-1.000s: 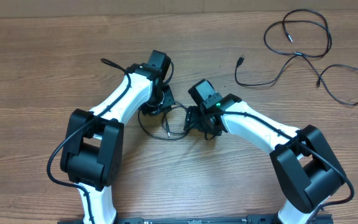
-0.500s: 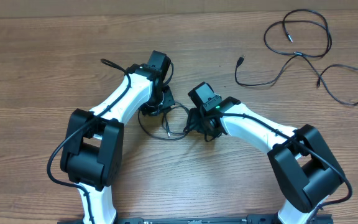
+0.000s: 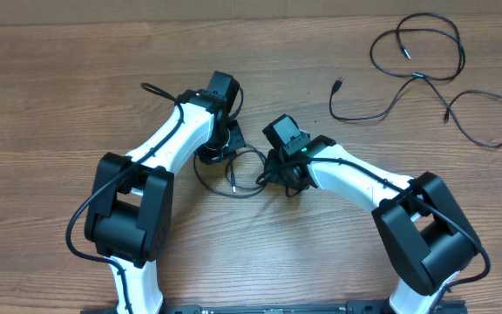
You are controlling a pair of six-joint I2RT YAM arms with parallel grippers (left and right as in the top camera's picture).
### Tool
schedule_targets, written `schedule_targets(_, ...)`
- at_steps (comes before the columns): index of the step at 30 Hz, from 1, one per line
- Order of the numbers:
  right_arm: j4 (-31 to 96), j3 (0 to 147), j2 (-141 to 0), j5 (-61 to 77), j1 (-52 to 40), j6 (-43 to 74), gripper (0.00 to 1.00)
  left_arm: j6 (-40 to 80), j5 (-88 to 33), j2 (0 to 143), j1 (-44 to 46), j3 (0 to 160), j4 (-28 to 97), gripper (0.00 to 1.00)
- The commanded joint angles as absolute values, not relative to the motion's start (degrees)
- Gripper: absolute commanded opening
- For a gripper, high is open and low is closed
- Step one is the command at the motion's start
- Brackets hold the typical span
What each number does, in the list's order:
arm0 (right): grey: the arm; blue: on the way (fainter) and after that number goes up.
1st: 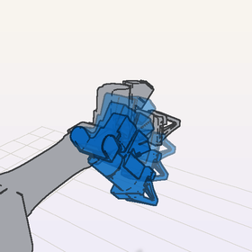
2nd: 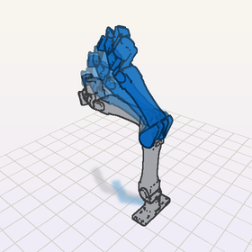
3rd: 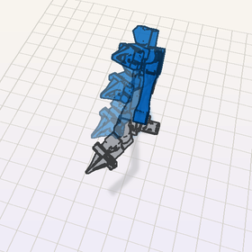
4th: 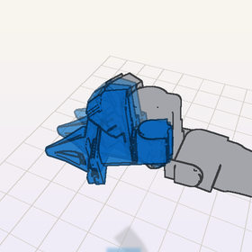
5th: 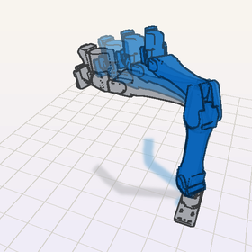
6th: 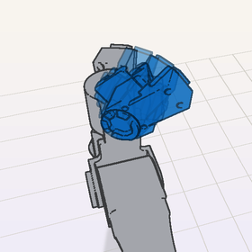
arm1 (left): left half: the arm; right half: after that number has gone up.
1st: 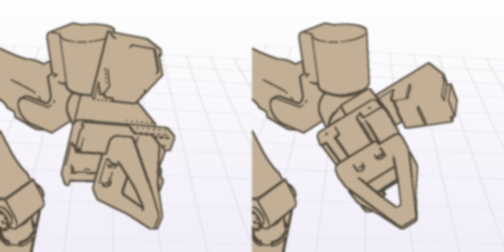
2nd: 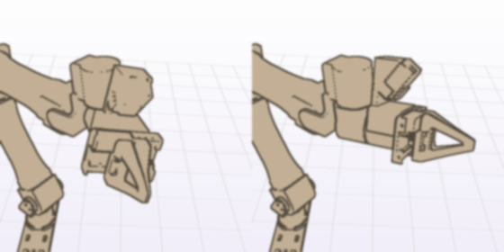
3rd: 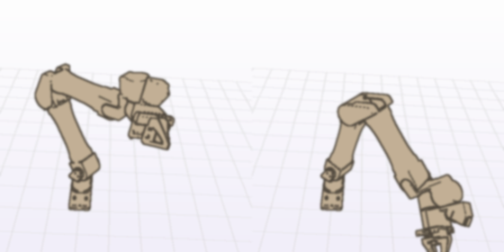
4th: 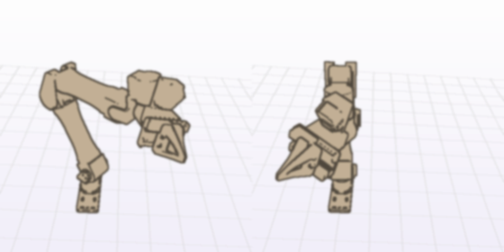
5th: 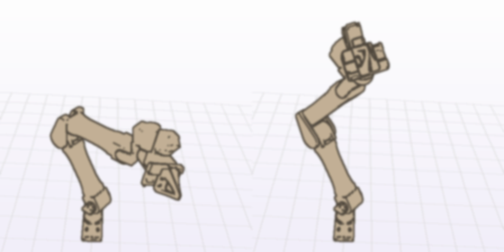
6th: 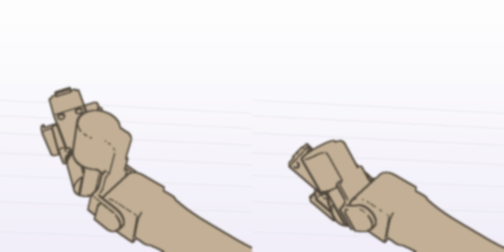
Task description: Untangle cables
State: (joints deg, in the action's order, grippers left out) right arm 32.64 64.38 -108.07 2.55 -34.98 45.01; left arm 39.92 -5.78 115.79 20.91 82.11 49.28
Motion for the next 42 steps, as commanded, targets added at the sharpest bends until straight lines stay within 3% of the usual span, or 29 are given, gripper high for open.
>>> schedule_targets(1,32.80,63.70,-110.39,2.15,-35.29,45.17,0.30,39.18,-7.53,115.94,21.04,82.28,49.47,0.04)
schedule_targets(8,32.73,63.70,-110.39,1.98,-35.11,45.17,0.29,38.74,-7.49,112.71,21.04,82.32,49.91,0.05)
schedule_targets(11,32.60,63.70,-110.39,1.98,-34.81,45.17,0.29,38.74,-7.20,112.88,21.04,82.26,51.31,0.27)
schedule_targets(12,32.58,63.70,-110.39,2.00,-34.74,45.19,0.29,38.74,-7.01,113.06,21.08,82.19,51.51,0.44)
schedule_targets(14,32.51,63.72,-110.39,1.98,-34.59,45.19,0.29,38.74,-6.87,113.19,21.15,82.06,51.53,0.94)
schedule_targets(16,32.36,63.70,-110.39,2.04,-34.54,45.19,0.30,38.76,-6.11,113.25,21.15,81.91,51.33,0.98)
schedule_targets(18,32.34,63.70,-110.39,2.07,-34.54,45.19,0.30,38.79,-5.37,113.25,21.12,81.73,50.92,0.95)
schedule_targets(26,32.36,63.70,-110.39,2.17,-34.54,45.15,0.30,38.83,-5.34,113.25,21.12,78.98,45.52,0.59)
schedule_targets(32,32.32,63.70,-110.39,2.17,-34.37,45.15,0.30,38.81,-5.34,113.25,21.15,75.42,42.04,0.56)
schedule_targets(38,32.14,63.70,-110.39,2.17,-34.33,45.17,0.30,38.79,-5.34,113.25,21.10,74.76,40.95,0.35)
schedule_targets(42,32.14,63.70,-110.39,2.17,-34.33,45.17,0.30,38.79,-5.41,113.23,20.97,74.85,40.66,0.11)
